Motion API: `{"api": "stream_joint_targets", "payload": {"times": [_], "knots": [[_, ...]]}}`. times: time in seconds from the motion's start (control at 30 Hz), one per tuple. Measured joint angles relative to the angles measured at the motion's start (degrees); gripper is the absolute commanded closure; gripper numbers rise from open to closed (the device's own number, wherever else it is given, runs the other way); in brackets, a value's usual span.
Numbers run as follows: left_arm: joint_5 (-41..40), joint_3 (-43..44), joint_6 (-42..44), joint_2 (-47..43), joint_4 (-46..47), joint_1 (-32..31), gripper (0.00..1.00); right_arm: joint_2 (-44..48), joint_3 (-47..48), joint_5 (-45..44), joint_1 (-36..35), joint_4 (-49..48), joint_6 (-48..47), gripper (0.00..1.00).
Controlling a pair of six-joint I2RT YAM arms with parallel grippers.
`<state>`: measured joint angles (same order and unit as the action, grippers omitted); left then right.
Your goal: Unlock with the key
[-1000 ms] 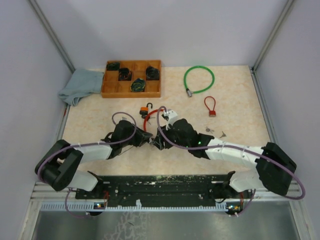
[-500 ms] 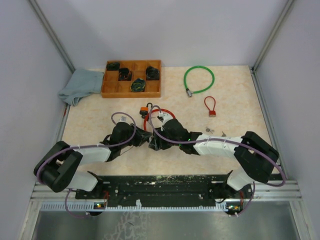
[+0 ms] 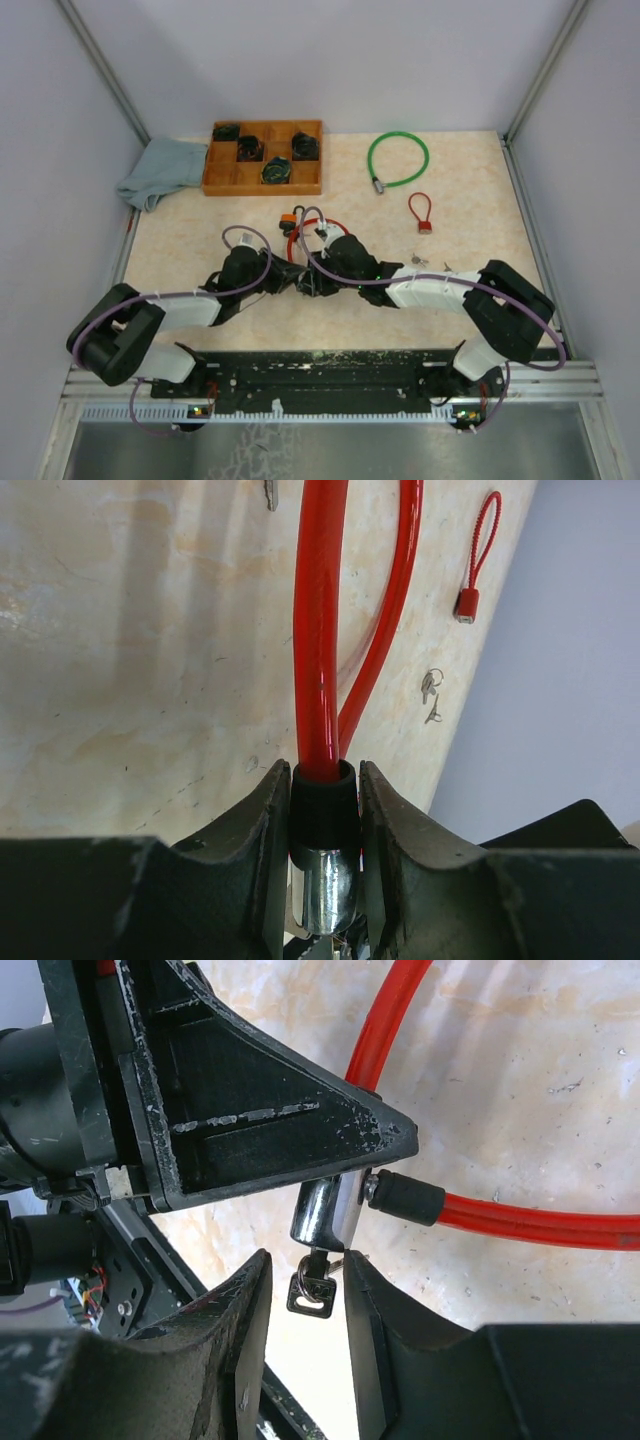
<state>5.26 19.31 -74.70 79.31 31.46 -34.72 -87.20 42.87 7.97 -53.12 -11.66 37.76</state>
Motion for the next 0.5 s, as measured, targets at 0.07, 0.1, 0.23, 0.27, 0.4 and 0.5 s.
{"api": "stream_joint_targets", "payload": {"times": [0.07,0.1,0.23,0.27,0.4,0.5], "knots": [[0.2,-0.2,0.0,-0.3,0.3,0.0,1.0,0.0,0.0,0.3,0.2,-0.1,0.0,0.65],[0.2,-0.3,0.0,-0.5,0.4,0.0,1.0,0.0,0.0,0.4,0.3,-0.1,0.0,0.65],[0.5,-0.4,0.0,-0.7,0.6,0.0,1.0,0.0,0.0,0.9,0.4,0.4,0.0,0.65],[0.6,-0.4,-0.1,-0.7,0.6,0.0,1.0,0.0,0.0,1.0,0.4,0.6,0.0,0.65],[0.7,-0.5,-0.3,-0.8,0.7,0.0,1.0,-0.7,0.0,1.4,0.4,0.9,-0.1,0.65],[0.8,-0.9,-0.5,-1.1,0.7,0.0,1.0,-0.7,0.0,1.7,0.5,1.4,-0.2,0.65]]}}
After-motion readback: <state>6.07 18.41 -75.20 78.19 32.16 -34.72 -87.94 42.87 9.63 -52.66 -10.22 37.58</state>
